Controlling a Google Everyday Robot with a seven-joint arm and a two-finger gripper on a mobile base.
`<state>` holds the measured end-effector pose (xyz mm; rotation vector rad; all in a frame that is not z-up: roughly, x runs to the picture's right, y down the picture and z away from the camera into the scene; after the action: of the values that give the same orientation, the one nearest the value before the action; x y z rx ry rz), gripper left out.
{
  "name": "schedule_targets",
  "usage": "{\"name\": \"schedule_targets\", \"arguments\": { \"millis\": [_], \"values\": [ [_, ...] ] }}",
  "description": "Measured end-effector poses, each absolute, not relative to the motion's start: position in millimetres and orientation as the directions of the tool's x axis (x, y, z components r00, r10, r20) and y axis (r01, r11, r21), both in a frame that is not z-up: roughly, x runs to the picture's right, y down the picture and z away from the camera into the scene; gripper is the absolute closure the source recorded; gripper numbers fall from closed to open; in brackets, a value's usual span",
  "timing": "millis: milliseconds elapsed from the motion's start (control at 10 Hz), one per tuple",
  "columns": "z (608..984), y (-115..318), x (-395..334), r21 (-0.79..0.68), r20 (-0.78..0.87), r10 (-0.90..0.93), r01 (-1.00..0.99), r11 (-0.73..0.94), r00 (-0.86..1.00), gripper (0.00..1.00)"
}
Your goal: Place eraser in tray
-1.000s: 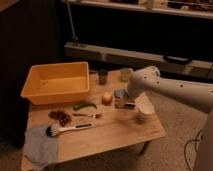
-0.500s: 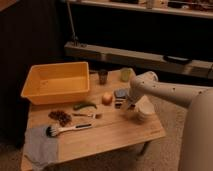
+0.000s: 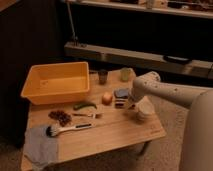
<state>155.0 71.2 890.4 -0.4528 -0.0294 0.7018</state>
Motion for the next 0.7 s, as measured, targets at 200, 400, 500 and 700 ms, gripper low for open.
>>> {"name": "schedule_targets", "arguments": {
  "millis": [200,400,500,700],
  "values": [
    [900.4,72.4,154.5,-0.440,-0.101,0.624,-0.597,0.671,0.775,0.35],
    [906.7,76.9,157.4,-0.458,-0.093,0.626,-0.591,0.664,0.775,0.35],
    [907.4,79.0,159.2,-0.465,-0.088,0.628,-0.590,0.660,0.773,0.35],
    [909.0,84.6,158.3,-0.479,-0.083,0.626,-0.582,0.657,0.776,0.35]
  ]
}}
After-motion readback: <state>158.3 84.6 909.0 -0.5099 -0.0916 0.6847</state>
